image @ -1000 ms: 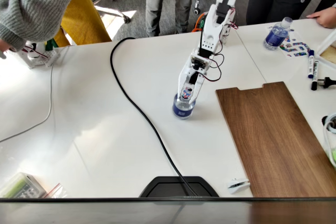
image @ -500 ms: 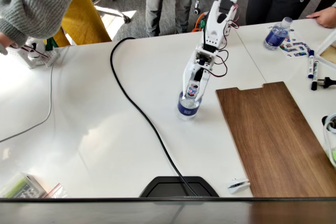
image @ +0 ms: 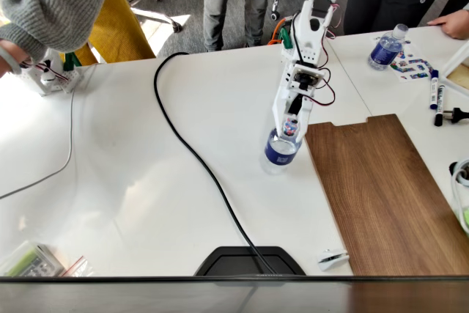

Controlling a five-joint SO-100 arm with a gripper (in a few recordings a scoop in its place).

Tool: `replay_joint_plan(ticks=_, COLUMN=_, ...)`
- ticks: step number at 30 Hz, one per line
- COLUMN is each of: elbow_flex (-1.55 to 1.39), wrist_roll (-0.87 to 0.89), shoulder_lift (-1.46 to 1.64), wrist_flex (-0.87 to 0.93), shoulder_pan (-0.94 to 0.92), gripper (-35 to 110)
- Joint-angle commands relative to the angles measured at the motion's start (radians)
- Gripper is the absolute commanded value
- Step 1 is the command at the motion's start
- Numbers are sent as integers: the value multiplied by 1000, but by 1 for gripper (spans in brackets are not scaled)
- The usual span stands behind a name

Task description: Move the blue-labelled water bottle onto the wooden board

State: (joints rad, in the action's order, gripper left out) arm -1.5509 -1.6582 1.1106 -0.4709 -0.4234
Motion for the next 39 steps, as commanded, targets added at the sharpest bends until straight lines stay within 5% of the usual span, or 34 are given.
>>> replay_joint_plan(ticks=1, elbow_flex=6, wrist_roll=-28, shoulder_lift=112, wrist_flex=-6, shoulder_pan=25, gripper=0)
replay_joint_plan(ticks=39, elbow_flex=14, wrist_roll=-112, shoulder_lift=130, wrist_flex=-37, shoulder_pan=311, gripper=0)
